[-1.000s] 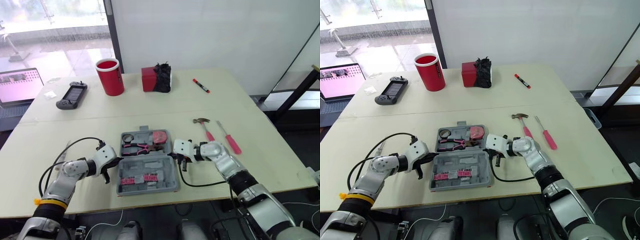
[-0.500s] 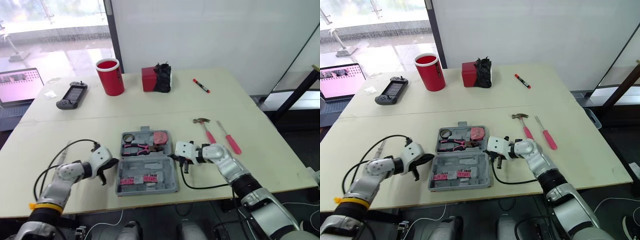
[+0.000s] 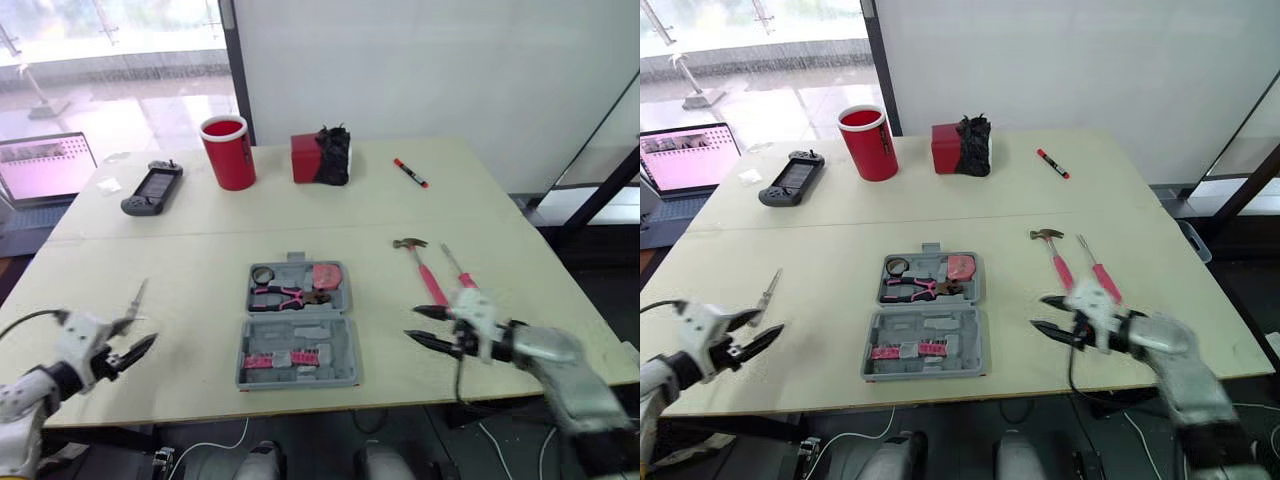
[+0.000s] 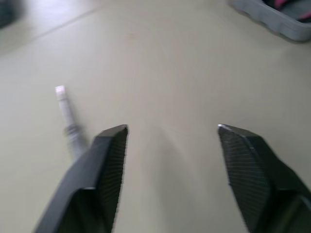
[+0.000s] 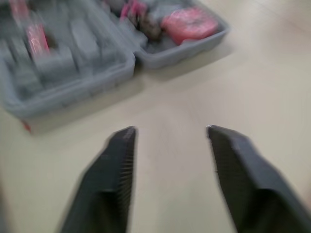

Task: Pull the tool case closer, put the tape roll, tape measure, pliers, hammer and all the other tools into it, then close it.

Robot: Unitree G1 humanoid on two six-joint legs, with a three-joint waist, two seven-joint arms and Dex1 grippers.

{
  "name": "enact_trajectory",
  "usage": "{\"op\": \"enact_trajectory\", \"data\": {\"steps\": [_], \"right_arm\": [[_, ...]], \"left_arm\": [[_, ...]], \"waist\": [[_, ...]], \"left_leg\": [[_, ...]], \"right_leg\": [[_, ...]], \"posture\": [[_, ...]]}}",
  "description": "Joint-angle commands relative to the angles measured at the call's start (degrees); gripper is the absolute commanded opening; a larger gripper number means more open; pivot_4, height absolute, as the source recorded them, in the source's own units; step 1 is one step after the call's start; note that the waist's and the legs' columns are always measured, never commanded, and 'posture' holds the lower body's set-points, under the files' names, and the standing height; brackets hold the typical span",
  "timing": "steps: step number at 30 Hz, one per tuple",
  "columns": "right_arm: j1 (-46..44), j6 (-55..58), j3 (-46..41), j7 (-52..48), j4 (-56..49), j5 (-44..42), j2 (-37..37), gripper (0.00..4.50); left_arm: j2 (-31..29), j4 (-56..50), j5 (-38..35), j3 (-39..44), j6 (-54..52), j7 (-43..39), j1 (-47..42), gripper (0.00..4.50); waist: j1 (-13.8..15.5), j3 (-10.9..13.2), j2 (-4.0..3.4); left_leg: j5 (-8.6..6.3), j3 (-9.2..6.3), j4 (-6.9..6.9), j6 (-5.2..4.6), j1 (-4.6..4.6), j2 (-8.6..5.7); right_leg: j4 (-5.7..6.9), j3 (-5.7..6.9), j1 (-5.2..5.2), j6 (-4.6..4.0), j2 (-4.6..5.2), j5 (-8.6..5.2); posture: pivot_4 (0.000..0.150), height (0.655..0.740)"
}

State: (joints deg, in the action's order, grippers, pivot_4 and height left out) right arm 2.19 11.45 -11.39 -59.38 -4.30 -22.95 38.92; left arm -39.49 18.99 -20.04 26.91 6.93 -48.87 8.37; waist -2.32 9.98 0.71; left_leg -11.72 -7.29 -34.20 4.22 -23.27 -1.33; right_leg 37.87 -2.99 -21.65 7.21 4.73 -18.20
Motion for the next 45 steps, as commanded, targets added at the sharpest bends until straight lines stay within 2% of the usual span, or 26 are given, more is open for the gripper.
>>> {"op": "enact_trajectory", "data": {"steps": [1, 6, 10, 16, 20, 23, 30, 34, 39, 45], "right_arm": [[6.2, 4.5, -11.4, 1.1, -3.7, -8.9, 0.1, 4.33], [12.2, 0.4, -18.7, 2.3, 1.9, -8.2, -0.3, 4.43], [13.6, -1.5, -18.9, 1.8, 3.7, -7.4, 0.0, 4.43], [10.7, 0.2, -17.3, 3.6, 1.0, -8.9, -0.4, 4.43], [1.6, 7.8, -8.4, 1.1, -8.7, -10.9, 4.4, 4.43], [-4.9, 12.5, -2.9, -1.0, -11.8, -11.9, 7.3, 4.43], [-28.5, 23.2, 10.0, -7.1, -11.1, -14.4, 8.1, 4.43], [-37.5, 25.8, 14.3, -10.2, -9.2, -14.7, 6.2, 4.43], [-44.4, 27.0, 18.8, -13.0, -6.8, -13.3, 4.0, 4.43], [-46.6, 28.5, 19.7, -12.0, -6.3, -12.4, 2.3, 4.43]], "left_arm": [[1.8, 0.9, -3.8, 6.6, 2.4, 1.9, 3.4, 4.50], [4.5, 2.4, -6.3, 11.7, 1.6, 5.1, 7.1, 4.50], [6.8, 2.9, -7.1, 12.6, 1.7, 6.4, 8.7, 4.50], [8.3, -1.0, -7.3, 12.1, 1.1, 7.5, 9.8, 4.50], [8.7, -9.6, -8.0, 12.1, -1.7, 10.0, 11.4, 4.50], [10.0, -14.0, -8.8, 12.8, -3.7, 11.6, 13.3, 4.50], [16.0, -27.6, -12.5, 14.5, -9.8, 16.6, 21.9, 4.50], [19.5, -33.9, -14.1, 14.7, -12.2, 19.3, 26.2, 4.50], [22.0, -39.4, -13.7, 13.9, -14.9, 22.9, 29.7, 4.50], [17.3, -42.1, -12.9, 12.6, -22.7, 27.8, 25.3, 4.50]], "waist": [[0.0, 0.0, 0.02], [-0.1, 0.0, 0.07], [-0.1, -0.1, 0.03], [0.0, -0.1, 0.09], [-0.3, -0.1, 0.03], [-0.1, -0.1, 0.01], [0.0, -0.1, 0.13], [0.5, -0.1, 0.17], [1.3, -0.1, 0.18], [1.8, -0.1, 0.20]], "left_leg": [[0.00, 0.00, -0.01, 0.00, 0.04, 0.02], [-0.02, 0.10, 0.03, 0.01, 0.28, 0.03], [-0.02, 0.18, 0.04, 0.01, 0.29, 0.05], [-0.02, 0.21, 0.04, 0.01, 0.30, 0.06], [-0.02, 0.25, 0.04, 0.01, 0.30, 0.10], [-0.02, 0.33, 0.05, 0.01, 0.32, 0.15], [-0.08, 0.32, -0.01, -0.09, 0.06, 0.13], [-0.08, 0.30, 0.00, -0.08, 0.03, 0.12], [-0.08, 0.33, -0.01, -0.08, -0.05, 0.07], [-0.08, 0.32, -0.01, -0.08, -0.09, 0.03]], "right_leg": [[-0.04, 0.00, 0.07, 0.00, 0.00, 0.00], [-0.34, 0.02, 0.36, -0.20, -0.03, -0.11], [-0.35, 0.00, 0.34, -0.19, -0.03, -0.10], [-0.37, -0.01, 0.34, -0.19, -0.04, -0.10], [-0.38, -0.06, 0.32, -0.21, -0.04, -0.07], [-0.38, -0.10, 0.30, -0.24, -0.06, -0.06], [-0.66, -0.06, 0.19, -0.08, 0.01, 0.04], [-0.73, -0.03, 0.20, -0.27, 0.01, -0.05], [-0.81, -0.03, 0.14, -0.27, 0.05, -0.05], [-0.79, -0.01, 0.10, -0.28, 0.03, -0.05]], "posture": [[0.150, 0.7400], [0.150, 0.7400], [0.150, 0.7400], [0.150, 0.7400], [0.150, 0.7400], [0.150, 0.7400], [0.150, 0.7400], [0.150, 0.7400], [0.150, 0.7400], [0.150, 0.7400]]}}
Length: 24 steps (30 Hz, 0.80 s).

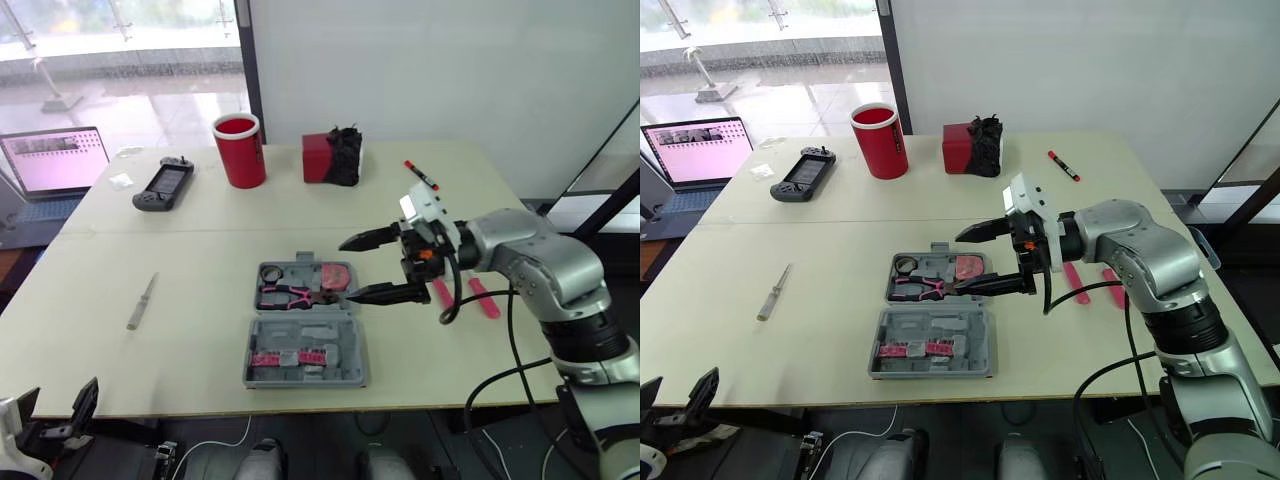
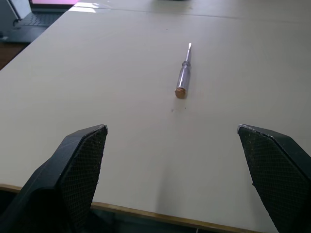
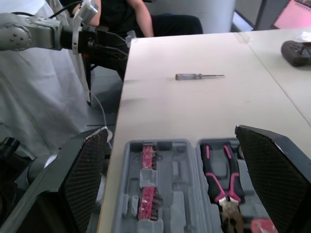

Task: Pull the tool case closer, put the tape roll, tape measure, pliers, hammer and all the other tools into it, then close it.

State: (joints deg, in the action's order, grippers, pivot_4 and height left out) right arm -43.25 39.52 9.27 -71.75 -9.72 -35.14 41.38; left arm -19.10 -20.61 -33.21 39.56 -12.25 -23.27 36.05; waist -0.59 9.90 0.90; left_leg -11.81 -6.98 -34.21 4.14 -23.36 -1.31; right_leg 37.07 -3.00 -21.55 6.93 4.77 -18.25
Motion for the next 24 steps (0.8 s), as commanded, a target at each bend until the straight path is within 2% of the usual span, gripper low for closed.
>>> {"op": "enact_trajectory", "data": {"steps": [1, 6, 10, 13, 17, 24], "right_arm": [[-1.0, 0.7, -0.9, 0.6, -1.2, -0.1, -0.1, 4.43], [1.7, 1.5, -1.5, 3.4, -4.0, 0.5, 0.0, 4.43], [3.6, 2.4, -1.7, 7.5, -7.5, 0.3, -1.7, 4.43], [5.1, 3.9, -2.4, 10.8, -10.0, -0.1, -2.7, 4.43], [7.2, 5.2, -2.9, 14.2, -13.0, 0.4, -2.4, 4.43], [8.4, 5.4, -3.0, 16.9, -14.2, 1.6, -1.4, 4.43]], "left_arm": [[-4.1, -2.7, 0.3, -0.6, -5.1, 2.8, -3.5, 4.50], [-12.2, 1.2, 5.1, -5.5, -16.2, 7.8, -13.8, 4.50], [-17.7, 7.3, 5.2, -9.1, -24.0, 7.1, -24.6, 4.50], [-21.1, 15.9, 3.7, -11.1, -30.7, 5.5, -36.0, 4.50], [-24.5, 32.1, 8.4, -17.2, -30.8, 2.5, -49.6, 4.50], [-24.0, 53.2, 15.8, -25.9, -24.4, -2.3, -62.7, 4.50]], "waist": [[0.0, 0.0, 0.00], [-0.2, 0.0, 0.00], [-0.6, 0.0, 0.00], [-0.5, 0.0, 0.01], [-0.5, 0.0, 0.04], [-0.9, 0.0, 0.06]], "left_leg": [[0.00, -0.01, 0.00, 0.00, 0.00, -0.01], [0.00, -0.03, 0.01, 0.00, 0.00, -0.02], [0.00, -0.04, 0.01, 0.00, 0.00, 0.01], [0.01, -0.07, 0.02, -0.01, -0.01, 0.02], [0.01, -0.11, 0.02, -0.01, -0.04, -0.02], [0.02, -0.08, 0.04, 0.00, -0.07, -0.01]], "right_leg": [[0.00, 0.01, 0.00, 0.00, 0.00, 0.00], [0.08, 0.00, -0.04, 0.17, -0.06, 0.10], [0.26, 0.00, -0.15, 0.23, -0.11, 0.13], [0.37, 0.02, -0.21, 0.23, -0.15, 0.13], [0.43, 0.05, -0.24, 0.25, -0.12, 0.14], [0.59, 0.02, -0.41, 0.27, -0.14, 0.15]], "posture": [[0.150, 0.7400], [0.150, 0.7400], [0.150, 0.7400], [0.150, 0.7400], [0.150, 0.7400], [0.150, 0.7400]]}}
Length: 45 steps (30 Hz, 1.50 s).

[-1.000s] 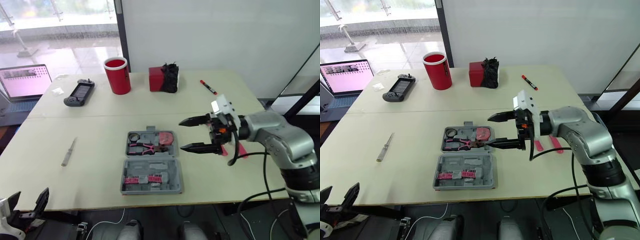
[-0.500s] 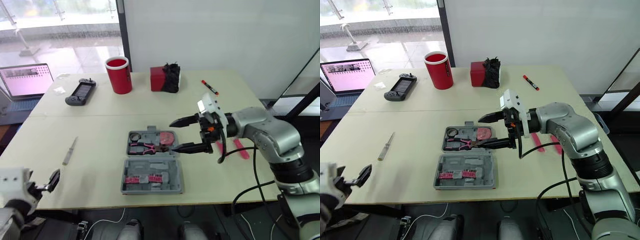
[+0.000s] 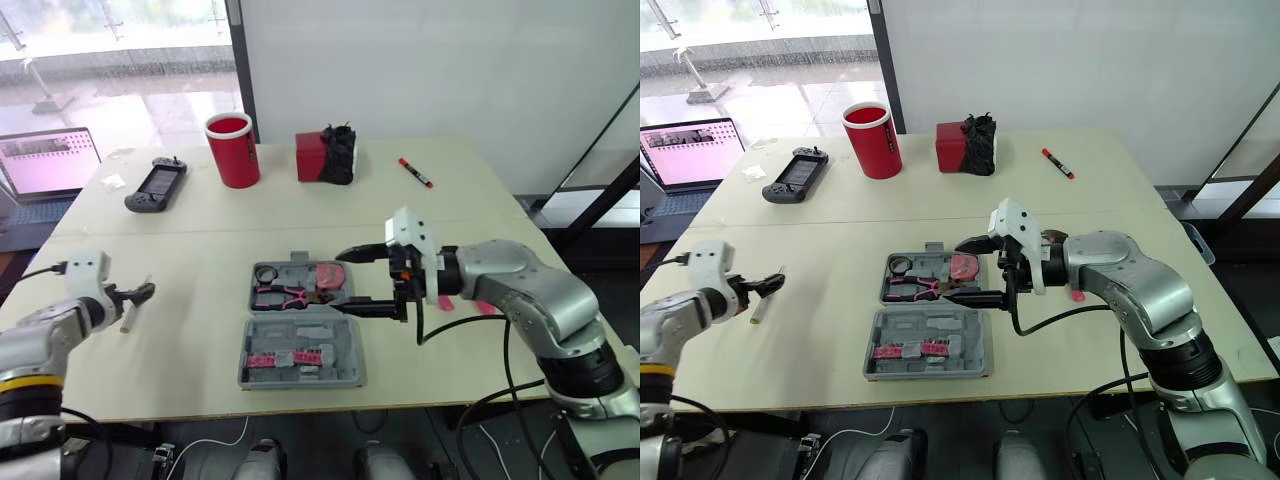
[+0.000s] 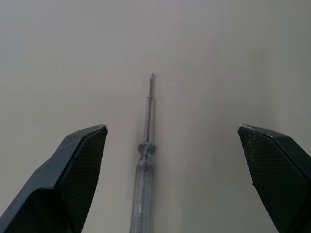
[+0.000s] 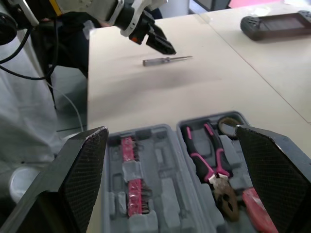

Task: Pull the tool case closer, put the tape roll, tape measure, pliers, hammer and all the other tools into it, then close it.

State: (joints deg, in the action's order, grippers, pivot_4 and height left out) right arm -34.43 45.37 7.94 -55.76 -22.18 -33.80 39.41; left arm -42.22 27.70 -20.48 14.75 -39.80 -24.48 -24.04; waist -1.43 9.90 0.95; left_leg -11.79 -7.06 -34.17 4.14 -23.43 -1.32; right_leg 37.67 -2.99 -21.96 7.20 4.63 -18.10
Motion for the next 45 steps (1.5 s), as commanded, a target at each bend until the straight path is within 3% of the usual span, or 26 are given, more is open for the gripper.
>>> {"op": "enact_trajectory", "data": {"steps": [1, 8, 9, 11, 18, 25, 33, 43, 45], "right_arm": [[-0.3, -0.5, -1.8, 1.1, -1.8, 0.3, 0.7, 4.43], [0.0, -1.3, -1.6, 2.3, -1.2, 1.3, 0.9, 4.43], [-0.1, -1.4, -1.4, 2.2, -1.1, 1.6, 0.9, 4.48], [-0.2, -1.5, -1.3, 2.1, -0.9, 1.8, 0.9, 4.50], [0.7, -0.7, -0.2, 2.1, -0.2, 3.1, 1.5, 4.50], [1.1, -1.3, 0.9, 2.0, 1.6, 5.5, 2.1, 4.50], [0.9, -1.7, 1.7, 2.3, 2.5, 7.3, 1.6, 4.50], [0.4, -1.0, 1.8, 2.9, 1.9, 7.9, 1.6, 4.50], [0.2, -1.0, 1.8, 2.7, 2.1, 8.2, 2.0, 4.50]], "left_arm": [[-0.7, 7.2, 3.8, -1.8, 4.0, -1.4, -3.7, 4.50], [0.5, 20.2, 6.8, -3.0, 9.6, -3.0, -9.0, 4.50], [0.6, 21.1, 7.2, -3.2, 9.4, -3.1, -9.4, 4.26], [0.8, 21.9, 7.9, -3.5, 9.1, -3.4, -9.7, 3.66], [-0.1, 22.5, 9.4, -2.8, 6.6, -3.1, -9.2, 0.01], [-0.4, 12.0, 6.7, -1.0, -2.0, -4.0, -7.5, 0.01], [2.0, -11.0, 2.9, -8.0, -15.8, -10.8, -3.0, 0.01], [6.0, -12.7, 8.4, -13.0, -12.7, -5.5, -0.6, 0.01], [5.8, -13.7, 8.7, -13.1, -13.3, -5.2, 0.0, 1.00]], "waist": [[-0.1, 0.0, 0.02], [-0.5, 0.0, 0.02], [-0.6, 0.0, 0.02], [-0.7, 0.0, 0.02], [-1.1, 0.0, 0.00], [-1.2, 0.0, 0.01], [-1.0, 0.0, 0.03], [-1.0, 0.0, 0.01], [-0.9, 0.0, -0.01]], "left_leg": [[0.00, 0.00, 0.00, 0.00, -0.01, 0.00], [0.01, 0.00, -0.04, 0.01, -0.03, -0.01], [0.01, 0.00, -0.04, 0.01, -0.03, -0.01], [0.02, 0.00, -0.05, 0.01, -0.03, -0.02], [0.02, 0.00, -0.06, 0.01, -0.03, -0.02], [0.02, 0.08, -0.07, 0.01, -0.03, -0.01], [0.02, 0.07, -0.09, 0.01, -0.08, -0.02], [0.03, 0.10, -0.11, 0.02, -0.08, -0.01], [0.03, 0.10, -0.11, 0.02, -0.07, -0.01]], "right_leg": [[0.03, 0.00, -0.02, 0.00, 0.00, 0.00], [0.17, -0.01, -0.07, 0.00, 0.01, 0.00], [0.19, -0.01, -0.08, 0.00, 0.01, 0.00], [0.28, -0.01, -0.11, 0.00, 0.02, 0.00], [0.36, -0.02, -0.15, 0.00, 0.02, -0.01], [0.44, -0.08, -0.25, 0.00, 0.02, -0.01], [0.43, -0.08, -0.25, -0.01, 0.04, -0.01], [0.44, -0.10, -0.27, -0.01, 0.03, -0.01], [0.44, -0.10, -0.25, -0.01, 0.04, -0.01]], "posture": [[0.150, 0.7400], [0.150, 0.7400], [0.150, 0.7400], [0.150, 0.7400], [0.150, 0.7400], [0.150, 0.7400], [0.150, 0.7400], [0.150, 0.7400], [0.150, 0.7400]]}}
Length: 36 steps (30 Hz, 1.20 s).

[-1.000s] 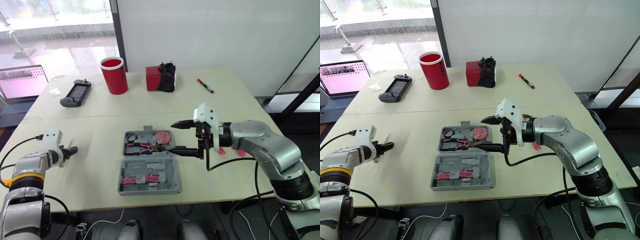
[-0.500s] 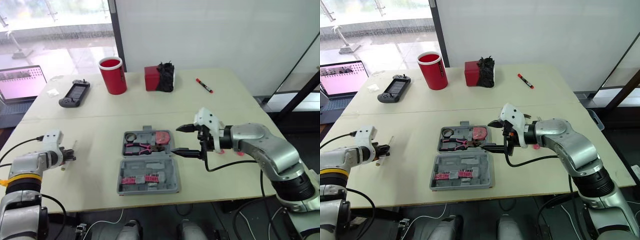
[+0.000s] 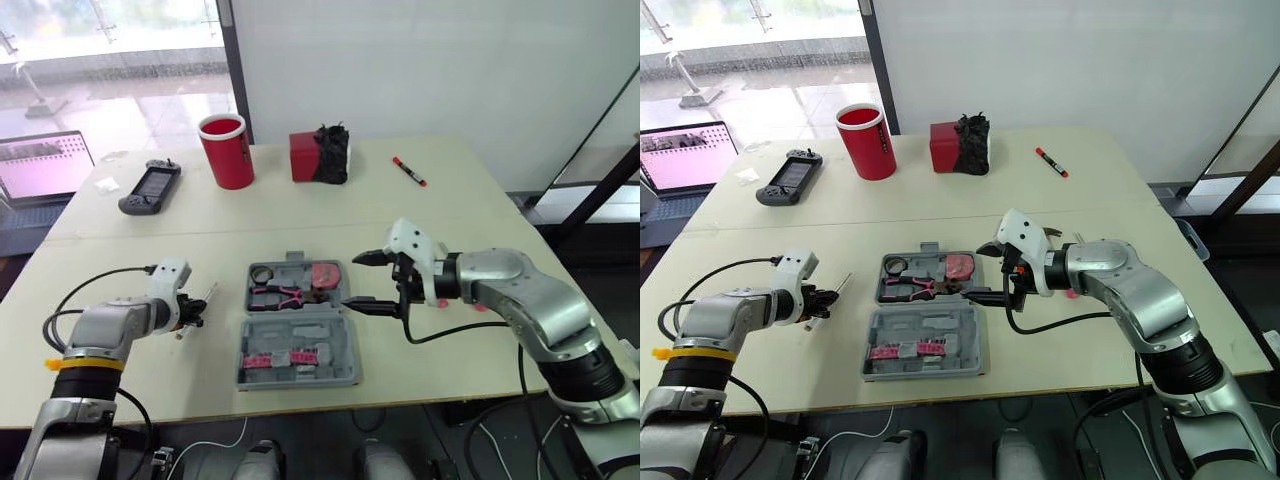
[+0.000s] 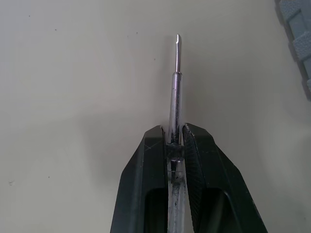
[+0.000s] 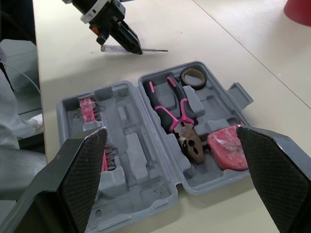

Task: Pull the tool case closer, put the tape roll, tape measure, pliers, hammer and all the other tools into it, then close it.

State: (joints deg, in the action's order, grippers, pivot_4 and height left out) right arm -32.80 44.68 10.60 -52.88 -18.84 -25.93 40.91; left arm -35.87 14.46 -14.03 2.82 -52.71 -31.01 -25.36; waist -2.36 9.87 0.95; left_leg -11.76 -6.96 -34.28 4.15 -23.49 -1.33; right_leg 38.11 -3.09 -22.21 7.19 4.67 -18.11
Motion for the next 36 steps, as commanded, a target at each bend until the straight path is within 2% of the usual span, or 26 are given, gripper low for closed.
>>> {"op": "enact_trajectory", "data": {"steps": [1, 6, 10, 16, 27, 35, 36], "right_arm": [[-1.5, -0.2, -0.8, -0.2, -1.2, 0.4, 0.7, 4.50], [-2.0, 1.1, -1.0, -0.9, -1.7, -0.6, 0.4, 4.50], [-2.5, 1.8, -0.3, -2.4, -1.9, -0.9, 1.1, 4.50], [-4.3, 2.3, 0.1, -3.8, -1.2, -0.6, 1.0, 4.50], [-3.4, 3.3, -0.7, -4.0, -3.5, -0.9, 2.4, 4.50], [-1.9, 3.6, -2.1, -3.0, -4.8, -1.9, 2.8, 4.50], [-1.8, 3.3, -2.0, -3.0, -4.6, -1.7, 2.9, 4.50]], "left_arm": [[-0.8, -0.9, 2.4, -1.3, -0.4, 1.4, 1.6, 1.34], [-2.2, -8.5, -0.9, 0.1, -6.3, -0.6, 3.2, 3.72], [-2.5, -13.9, -1.0, 1.7, -10.5, 1.9, 5.4, 3.72], [-3.3, -12.6, 0.1, 1.8, -8.0, 2.1, 8.5, 3.72], [-1.9, -6.8, 0.5, -0.2, -4.9, 1.2, 2.1, 3.72], [-1.7, -5.3, 1.2, -2.4, -5.0, 0.0, 1.5, 3.72], [-1.7, -5.1, 1.4, -2.7, -4.7, -0.1, 1.2, 3.20]], "waist": [[-0.1, 0.0, -0.01], [-0.4, 0.0, -0.01], [-0.2, 0.0, 0.00], [-0.2, 0.0, 0.01], [0.0, 0.0, 0.01], [-0.1, 0.0, 0.00], [0.0, 0.0, 0.00]], "left_leg": [[0.00, -0.01, 0.00, 0.00, 0.00, 0.00], [0.00, 0.00, 0.01, 0.00, 0.02, 0.03], [0.00, 0.01, 0.02, 0.00, 0.02, 0.03], [0.00, 0.02, 0.02, 0.00, 0.02, 0.02], [0.00, 0.02, 0.01, 0.00, 0.01, 0.01], [0.00, 0.02, 0.01, 0.00, 0.01, 0.01], [0.00, 0.01, 0.01, 0.00, 0.01, 0.01]], "right_leg": [[0.00, 0.00, 0.00, 0.00, 0.00, 0.00], [0.01, -0.01, -0.02, 0.00, -0.04, 0.00], [0.00, -0.02, -0.03, 0.00, -0.04, 0.00], [0.00, -0.03, -0.02, 0.00, -0.02, 0.00], [0.00, -0.02, -0.01, 0.00, -0.01, 0.00], [0.00, -0.02, -0.01, 0.00, -0.01, 0.00], [0.00, -0.02, -0.01, 0.00, -0.01, 0.00]], "posture": [[0.150, 0.7400], [0.150, 0.7400], [0.150, 0.7400], [0.150, 0.7400], [0.150, 0.7400], [0.150, 0.7400], [0.150, 0.7400]]}}
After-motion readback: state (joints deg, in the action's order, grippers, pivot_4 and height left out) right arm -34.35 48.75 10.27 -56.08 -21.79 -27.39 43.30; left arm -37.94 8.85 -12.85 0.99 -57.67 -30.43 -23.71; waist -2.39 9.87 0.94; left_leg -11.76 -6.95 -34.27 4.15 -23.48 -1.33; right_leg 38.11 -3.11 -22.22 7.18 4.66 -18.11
